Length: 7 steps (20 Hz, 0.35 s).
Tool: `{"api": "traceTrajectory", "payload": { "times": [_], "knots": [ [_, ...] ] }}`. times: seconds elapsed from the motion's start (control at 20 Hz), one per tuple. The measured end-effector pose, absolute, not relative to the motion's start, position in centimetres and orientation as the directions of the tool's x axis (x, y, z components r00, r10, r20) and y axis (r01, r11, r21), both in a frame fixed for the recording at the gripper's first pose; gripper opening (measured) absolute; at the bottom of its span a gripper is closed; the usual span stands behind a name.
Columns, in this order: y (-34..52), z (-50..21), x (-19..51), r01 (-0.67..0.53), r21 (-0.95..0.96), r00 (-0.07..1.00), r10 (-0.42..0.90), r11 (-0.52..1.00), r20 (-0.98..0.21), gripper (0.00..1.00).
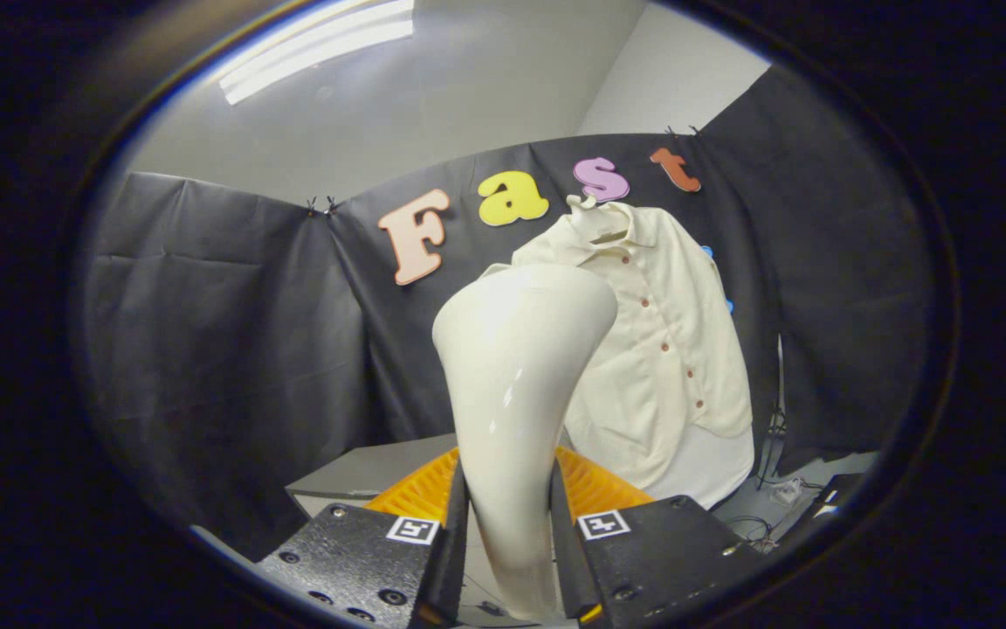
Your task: Iron the clothes twice with a garment steamer, once on the left side and once on the right side.
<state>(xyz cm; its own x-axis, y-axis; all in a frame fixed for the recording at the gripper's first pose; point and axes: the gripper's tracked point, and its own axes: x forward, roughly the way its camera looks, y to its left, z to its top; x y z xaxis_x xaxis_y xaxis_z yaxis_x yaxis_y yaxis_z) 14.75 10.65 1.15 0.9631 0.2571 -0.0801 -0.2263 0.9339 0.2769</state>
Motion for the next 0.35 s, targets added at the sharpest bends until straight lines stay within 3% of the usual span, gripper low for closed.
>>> {"api": "traceTrajectory", "payload": {
  "times": [0.35],
  "knots": [
    [12.3,1.0,12.7,-0.226,0.255,0.971,0.237,0.94,-0.015,0.43]
  ]
}}
